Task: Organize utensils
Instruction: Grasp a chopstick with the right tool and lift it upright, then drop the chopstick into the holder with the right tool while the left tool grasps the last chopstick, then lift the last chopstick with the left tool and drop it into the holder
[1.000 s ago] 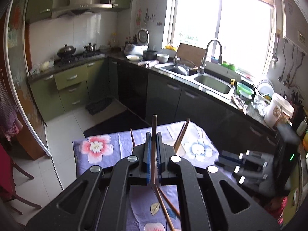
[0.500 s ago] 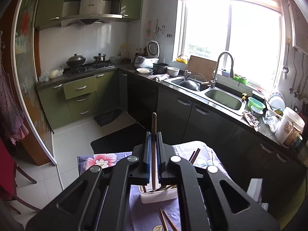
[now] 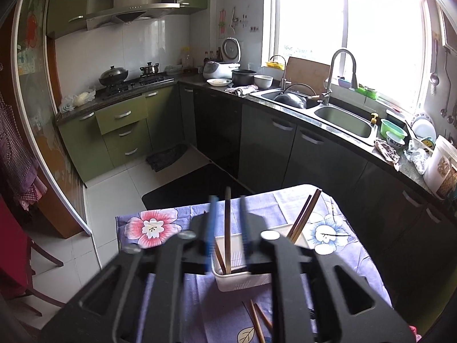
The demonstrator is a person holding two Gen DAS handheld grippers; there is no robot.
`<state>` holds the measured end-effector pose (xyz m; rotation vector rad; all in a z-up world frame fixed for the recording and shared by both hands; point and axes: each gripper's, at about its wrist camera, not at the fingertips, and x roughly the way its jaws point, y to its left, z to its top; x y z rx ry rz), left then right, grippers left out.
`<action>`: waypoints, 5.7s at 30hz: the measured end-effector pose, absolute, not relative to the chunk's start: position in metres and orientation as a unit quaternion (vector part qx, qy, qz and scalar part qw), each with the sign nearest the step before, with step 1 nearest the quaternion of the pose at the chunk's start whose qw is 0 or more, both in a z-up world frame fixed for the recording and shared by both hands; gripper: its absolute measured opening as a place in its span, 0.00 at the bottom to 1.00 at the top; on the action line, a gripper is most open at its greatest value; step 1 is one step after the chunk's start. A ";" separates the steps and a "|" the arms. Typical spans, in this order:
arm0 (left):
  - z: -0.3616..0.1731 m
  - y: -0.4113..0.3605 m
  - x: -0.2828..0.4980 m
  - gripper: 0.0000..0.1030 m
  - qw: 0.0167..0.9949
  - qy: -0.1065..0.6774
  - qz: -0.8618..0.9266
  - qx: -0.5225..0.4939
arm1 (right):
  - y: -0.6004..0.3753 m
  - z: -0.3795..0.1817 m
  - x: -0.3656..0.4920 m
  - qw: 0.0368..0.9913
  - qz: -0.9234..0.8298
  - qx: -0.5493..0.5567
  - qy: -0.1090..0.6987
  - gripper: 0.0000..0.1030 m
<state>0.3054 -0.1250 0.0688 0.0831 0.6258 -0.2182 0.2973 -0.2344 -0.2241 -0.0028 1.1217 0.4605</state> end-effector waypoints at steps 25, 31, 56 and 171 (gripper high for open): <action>0.062 -0.089 0.241 0.43 0.940 0.309 -0.142 0.028 | -0.166 -0.257 0.316 0.834 0.168 -0.080 0.520 0.08; 0.050 -0.081 0.227 0.44 0.934 0.324 -0.146 0.026 | -0.166 -0.257 0.316 0.836 0.165 -0.078 0.518 0.05; -0.147 -0.140 0.252 0.44 0.832 0.531 -0.142 0.075 | -0.250 -0.120 0.283 0.900 0.161 0.005 0.406 0.05; 0.009 -0.117 0.213 0.05 0.911 0.374 -0.171 0.038 | -0.294 -0.044 0.225 0.934 0.190 0.111 0.281 0.17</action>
